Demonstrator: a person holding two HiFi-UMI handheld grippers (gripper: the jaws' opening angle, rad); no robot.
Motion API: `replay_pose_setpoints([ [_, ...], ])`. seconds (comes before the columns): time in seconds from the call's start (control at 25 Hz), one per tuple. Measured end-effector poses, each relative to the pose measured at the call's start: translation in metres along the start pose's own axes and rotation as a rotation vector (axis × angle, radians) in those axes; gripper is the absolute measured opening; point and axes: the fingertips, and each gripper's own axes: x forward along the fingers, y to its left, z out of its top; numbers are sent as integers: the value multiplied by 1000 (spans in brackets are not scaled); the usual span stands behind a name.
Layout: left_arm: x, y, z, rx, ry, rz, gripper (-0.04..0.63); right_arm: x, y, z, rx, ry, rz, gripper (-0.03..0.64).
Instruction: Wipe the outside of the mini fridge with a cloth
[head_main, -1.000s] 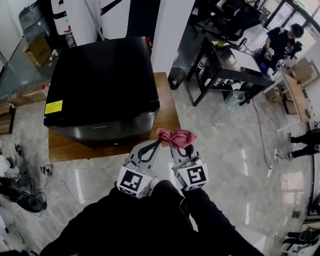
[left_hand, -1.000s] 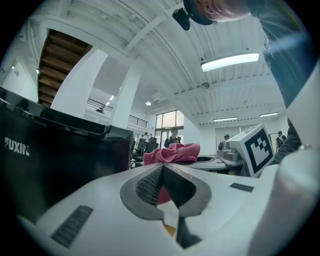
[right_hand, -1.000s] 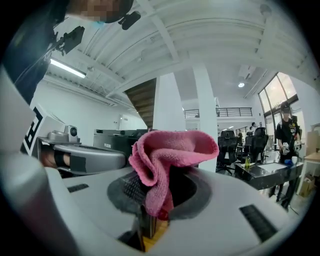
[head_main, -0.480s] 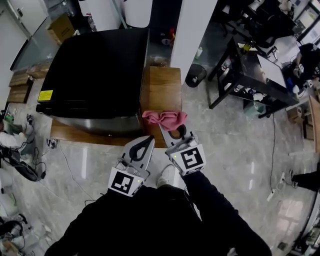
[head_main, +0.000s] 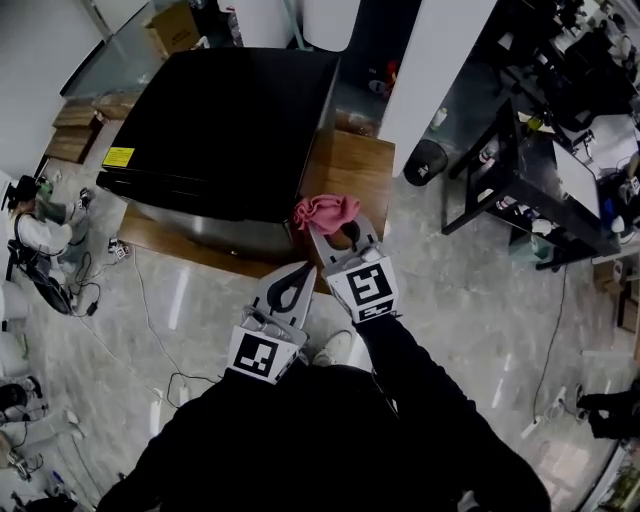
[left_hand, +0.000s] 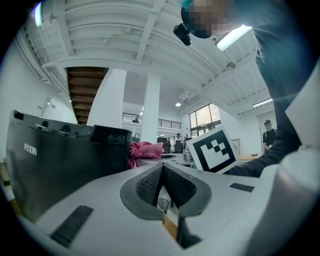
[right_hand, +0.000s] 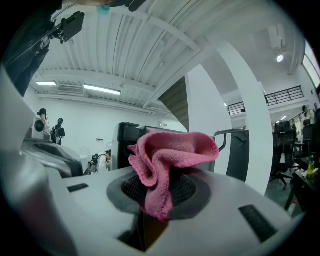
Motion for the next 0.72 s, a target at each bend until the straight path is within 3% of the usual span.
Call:
replay_pose_setpoints([
  [0.44, -1, 14, 4, -18, -45, -38, 5, 9, -7, -8, 18, 19, -113, 86],
  [0.72, 32, 17, -1, -17, -33, 42, 5, 29, -42, -13, 23, -3, -54, 83],
])
